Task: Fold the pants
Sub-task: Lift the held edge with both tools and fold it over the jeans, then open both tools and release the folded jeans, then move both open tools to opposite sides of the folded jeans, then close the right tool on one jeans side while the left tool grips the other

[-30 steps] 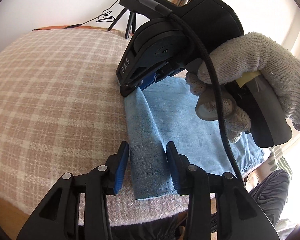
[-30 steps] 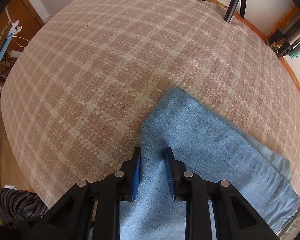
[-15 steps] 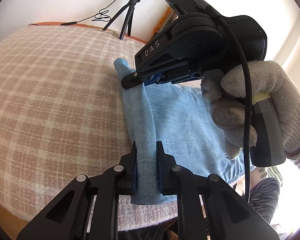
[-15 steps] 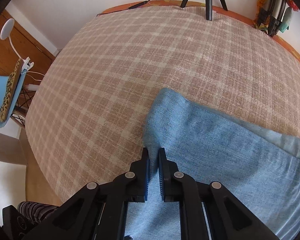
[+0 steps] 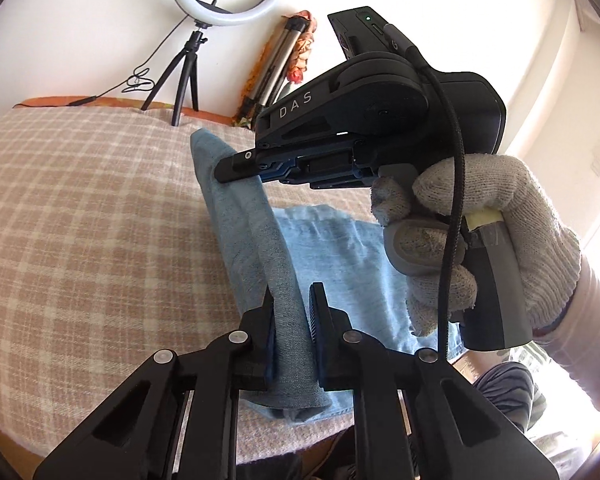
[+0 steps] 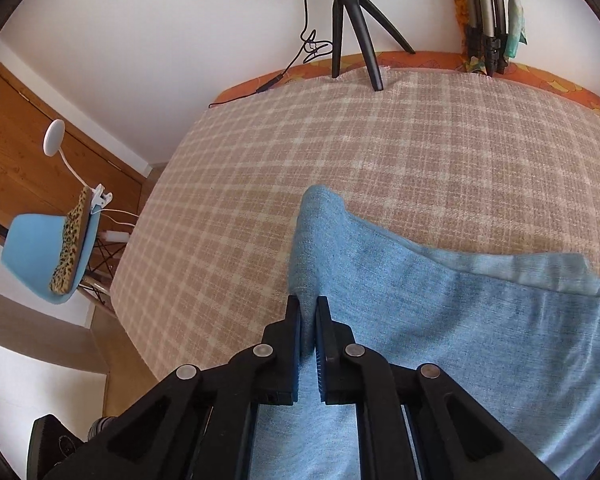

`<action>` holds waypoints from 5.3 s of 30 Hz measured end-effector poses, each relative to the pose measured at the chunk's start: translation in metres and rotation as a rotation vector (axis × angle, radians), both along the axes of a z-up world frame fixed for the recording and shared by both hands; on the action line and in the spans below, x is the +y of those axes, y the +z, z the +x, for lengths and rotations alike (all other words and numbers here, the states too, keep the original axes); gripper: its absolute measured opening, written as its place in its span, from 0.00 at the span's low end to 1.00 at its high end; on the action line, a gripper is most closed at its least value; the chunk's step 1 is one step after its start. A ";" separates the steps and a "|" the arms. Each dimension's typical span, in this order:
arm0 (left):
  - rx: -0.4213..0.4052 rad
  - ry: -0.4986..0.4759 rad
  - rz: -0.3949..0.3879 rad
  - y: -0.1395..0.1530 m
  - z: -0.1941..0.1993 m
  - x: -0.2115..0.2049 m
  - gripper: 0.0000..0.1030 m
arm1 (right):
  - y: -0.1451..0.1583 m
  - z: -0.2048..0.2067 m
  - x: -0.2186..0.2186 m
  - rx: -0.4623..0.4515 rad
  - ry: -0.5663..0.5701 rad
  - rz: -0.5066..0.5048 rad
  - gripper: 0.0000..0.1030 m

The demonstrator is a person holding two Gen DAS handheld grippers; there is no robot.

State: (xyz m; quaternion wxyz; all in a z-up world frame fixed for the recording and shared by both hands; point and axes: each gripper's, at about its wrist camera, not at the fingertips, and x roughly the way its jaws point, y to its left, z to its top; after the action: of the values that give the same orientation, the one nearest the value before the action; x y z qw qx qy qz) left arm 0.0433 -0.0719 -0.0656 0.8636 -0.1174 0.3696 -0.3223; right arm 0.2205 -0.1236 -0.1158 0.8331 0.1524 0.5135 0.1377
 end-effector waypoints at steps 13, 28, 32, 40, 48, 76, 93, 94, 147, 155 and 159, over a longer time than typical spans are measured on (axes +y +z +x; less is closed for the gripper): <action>-0.046 -0.168 -0.022 0.024 -0.011 -0.090 0.11 | 0.035 -0.054 -0.110 -0.109 -0.154 0.069 0.02; -0.009 -0.365 -0.044 0.020 -0.027 -0.191 0.11 | 0.036 -0.122 -0.239 -0.130 -0.342 0.088 0.02; -0.004 -0.425 -0.034 0.019 -0.031 -0.216 0.11 | 0.034 -0.143 -0.268 -0.132 -0.389 0.078 0.02; 0.004 -0.510 -0.009 0.007 -0.032 -0.270 0.11 | 0.027 -0.183 -0.325 -0.120 -0.484 0.079 0.02; 0.019 -0.569 0.017 -0.006 -0.030 -0.307 0.11 | 0.018 -0.206 -0.358 -0.107 -0.537 0.068 0.02; -0.003 -0.574 0.165 -0.028 -0.020 -0.322 0.27 | -0.034 -0.201 -0.398 -0.029 -0.560 -0.066 0.26; -0.076 -0.338 0.348 -0.037 0.030 -0.226 0.33 | -0.015 -0.228 -0.328 -0.162 -0.415 -0.301 0.38; -0.068 -0.321 0.355 -0.038 0.036 -0.220 0.33 | -0.017 -0.226 -0.323 -0.159 -0.408 -0.319 0.40; 0.267 -0.293 0.125 -0.092 0.112 -0.232 0.32 | -0.078 -0.182 -0.362 -0.133 -0.256 0.100 0.40; 0.178 -0.296 0.159 -0.079 0.101 -0.237 0.17 | -0.065 -0.185 -0.351 -0.137 -0.265 -0.018 0.27; 0.132 -0.306 0.164 -0.071 0.094 -0.239 0.16 | -0.053 -0.187 -0.332 -0.152 -0.246 -0.184 0.26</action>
State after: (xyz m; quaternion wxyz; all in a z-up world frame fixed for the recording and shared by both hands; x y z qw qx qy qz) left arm 0.1369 -0.3109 -0.1365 0.7848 -0.0100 0.4642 -0.4105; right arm 0.0332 -0.4554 -0.1689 0.8906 0.1262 0.4369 -0.0017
